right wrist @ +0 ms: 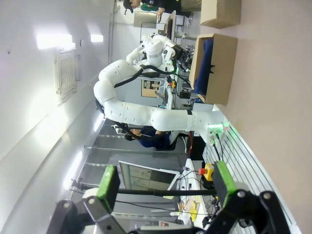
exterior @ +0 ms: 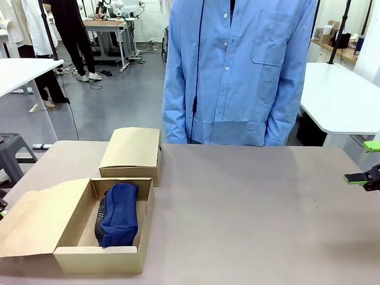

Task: Place items inside the box.
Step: Close the lid of the Mailer Box closest to the robot.

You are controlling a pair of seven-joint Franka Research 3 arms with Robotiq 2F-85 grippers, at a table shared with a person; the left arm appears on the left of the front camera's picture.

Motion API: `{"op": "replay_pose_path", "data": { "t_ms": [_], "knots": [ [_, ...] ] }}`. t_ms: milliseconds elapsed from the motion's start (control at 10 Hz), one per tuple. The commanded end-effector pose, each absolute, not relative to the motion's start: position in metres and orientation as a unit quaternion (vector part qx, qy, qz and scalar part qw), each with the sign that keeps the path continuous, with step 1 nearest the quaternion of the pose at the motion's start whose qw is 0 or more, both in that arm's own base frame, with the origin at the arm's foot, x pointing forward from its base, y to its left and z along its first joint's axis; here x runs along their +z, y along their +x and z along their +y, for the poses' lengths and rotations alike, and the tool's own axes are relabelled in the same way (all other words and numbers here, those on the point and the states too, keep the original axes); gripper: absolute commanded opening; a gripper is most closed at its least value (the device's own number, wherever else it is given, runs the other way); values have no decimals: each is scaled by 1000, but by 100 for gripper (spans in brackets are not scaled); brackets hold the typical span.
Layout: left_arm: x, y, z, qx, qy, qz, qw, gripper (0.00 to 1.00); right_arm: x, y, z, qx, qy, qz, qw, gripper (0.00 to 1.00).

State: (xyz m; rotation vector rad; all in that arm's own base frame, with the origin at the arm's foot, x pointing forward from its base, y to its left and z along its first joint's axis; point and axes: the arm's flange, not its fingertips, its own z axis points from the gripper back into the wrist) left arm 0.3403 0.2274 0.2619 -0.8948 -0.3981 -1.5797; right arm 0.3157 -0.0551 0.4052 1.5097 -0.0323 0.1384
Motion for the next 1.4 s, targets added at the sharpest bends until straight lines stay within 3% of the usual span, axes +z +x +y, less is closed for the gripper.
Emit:
{"op": "replay_pose_path", "data": {
  "t_ms": [0,400,900,1300],
  "knots": [
    [261,334,210,-694,-402,-192,565,100,410,315,-59,62,684,-6,727,100],
    [257,341,179,-705,-380,-213,560,100,410,315,-59,62,684,-6,727,100],
    [272,336,146,-695,-389,-306,522,100,410,315,-59,62,684,-6,727,100],
    [323,305,147,-682,-382,-393,484,100,410,315,-59,62,684,-6,727,100]
  ]
}}
